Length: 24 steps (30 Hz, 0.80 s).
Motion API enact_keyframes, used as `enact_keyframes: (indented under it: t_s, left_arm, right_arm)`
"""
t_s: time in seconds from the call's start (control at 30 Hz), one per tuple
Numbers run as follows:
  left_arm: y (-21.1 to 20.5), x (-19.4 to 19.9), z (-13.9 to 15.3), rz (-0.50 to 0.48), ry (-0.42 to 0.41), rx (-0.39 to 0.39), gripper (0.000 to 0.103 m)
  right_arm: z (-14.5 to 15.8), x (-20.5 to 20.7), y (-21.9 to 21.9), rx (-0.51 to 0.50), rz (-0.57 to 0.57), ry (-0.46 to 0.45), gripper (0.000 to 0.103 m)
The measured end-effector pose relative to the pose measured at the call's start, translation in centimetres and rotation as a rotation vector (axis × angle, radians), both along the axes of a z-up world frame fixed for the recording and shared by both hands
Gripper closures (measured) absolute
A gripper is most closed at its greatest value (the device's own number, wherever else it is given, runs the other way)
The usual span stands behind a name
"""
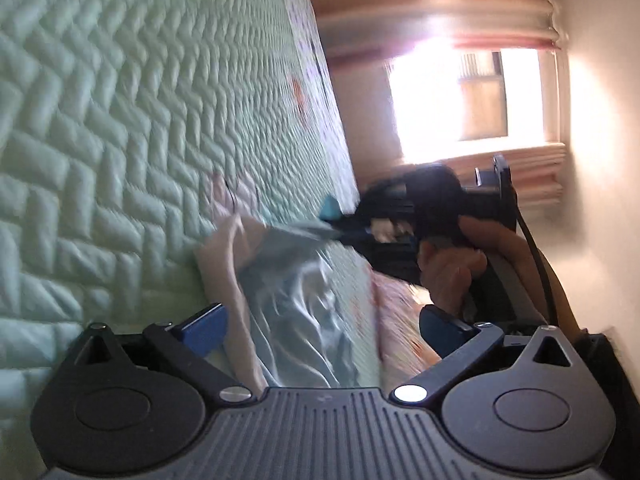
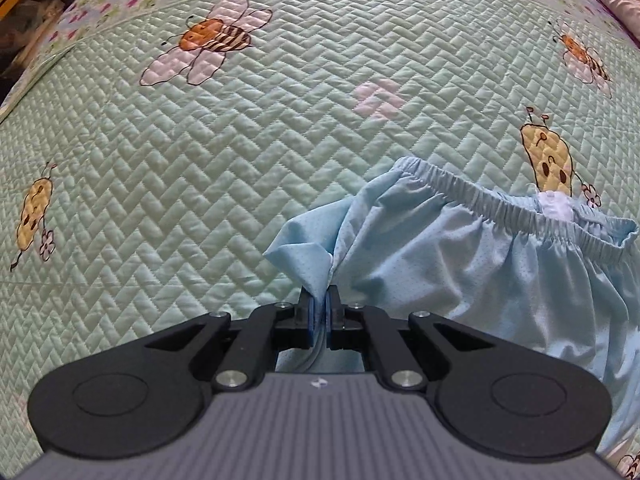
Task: Fold clothes
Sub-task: 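Grasp the jacket's side edge with the right tool while the left tool grasps it too, then lift the gripped edge with both tools and fold the jacket over onto itself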
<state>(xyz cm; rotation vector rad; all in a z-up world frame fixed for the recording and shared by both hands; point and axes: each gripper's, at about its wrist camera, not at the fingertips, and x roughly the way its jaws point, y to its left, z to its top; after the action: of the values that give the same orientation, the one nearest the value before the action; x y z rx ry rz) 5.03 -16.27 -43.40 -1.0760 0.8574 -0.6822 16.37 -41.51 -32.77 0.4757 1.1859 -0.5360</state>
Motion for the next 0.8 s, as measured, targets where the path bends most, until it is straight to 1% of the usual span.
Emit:
enact_keyframes:
  t_s: [0.1,0.2,0.27,0.37,0.5,0.53,0.57,0.6,0.63,0.67,0.7,0.8]
  left_arm:
    - [0.1,0.5,0.2,0.019,0.021,0.051,0.001]
    - [-0.5,0.7,0.1,0.011,0.023,0.088,0.001]
    - [-0.9,0.8,-0.5,0.003,0.008,0.103,0.001]
    - [-1.3,1.1,-0.4,0.012,-0.014,0.113,0.001]
    - [-2.1,1.1,-0.6,0.000,-0.075,0.121,0.002]
    - [-2.1,1.1,-0.7,-0.012,-0.091,0.109,0.013]
    - [-2.0,1.4,-1.3,-0.032,-0.090,0.094,0.049]
    - [-1.9,1.8,-2.3,-0.052,-0.056,0.073,0.075]
    - [-1.9,2.1,-3.5,-0.069,-0.010,0.049,0.103]
    - [-1.8,2.5,-4.6,-0.087,0.036,0.025,0.103]
    - [-1.9,2.5,-4.8,-0.091,0.031,0.020,0.103]
    - [-1.9,1.7,-3.0,-0.075,-0.075,0.066,0.103]
  right_arm:
    - [0.3,-0.2,-0.1,0.010,0.002,-0.014,0.097]
    - [0.6,-0.5,-0.3,0.019,0.004,-0.026,0.097]
    - [0.7,-0.8,-0.4,0.028,0.004,-0.032,0.097]
    - [0.7,-1.1,-0.3,0.044,0.008,-0.041,0.097]
    - [0.9,-1.5,-0.6,0.058,0.006,-0.050,0.097]
    - [0.9,-1.6,-0.7,0.062,0.004,-0.053,0.097]
    - [1.0,-1.7,-0.8,0.066,0.002,-0.056,0.097]
    - [1.1,-1.8,-1.0,0.067,0.001,-0.060,0.097]
    - [1.2,-1.9,-1.1,0.070,0.000,-0.066,0.097]
    - [1.3,-1.9,-1.2,0.074,-0.001,-0.072,0.097]
    - [1.3,-2.0,-1.3,0.077,-0.002,-0.076,0.097]
    - [1.4,-2.1,-1.6,0.084,-0.002,-0.083,0.097]
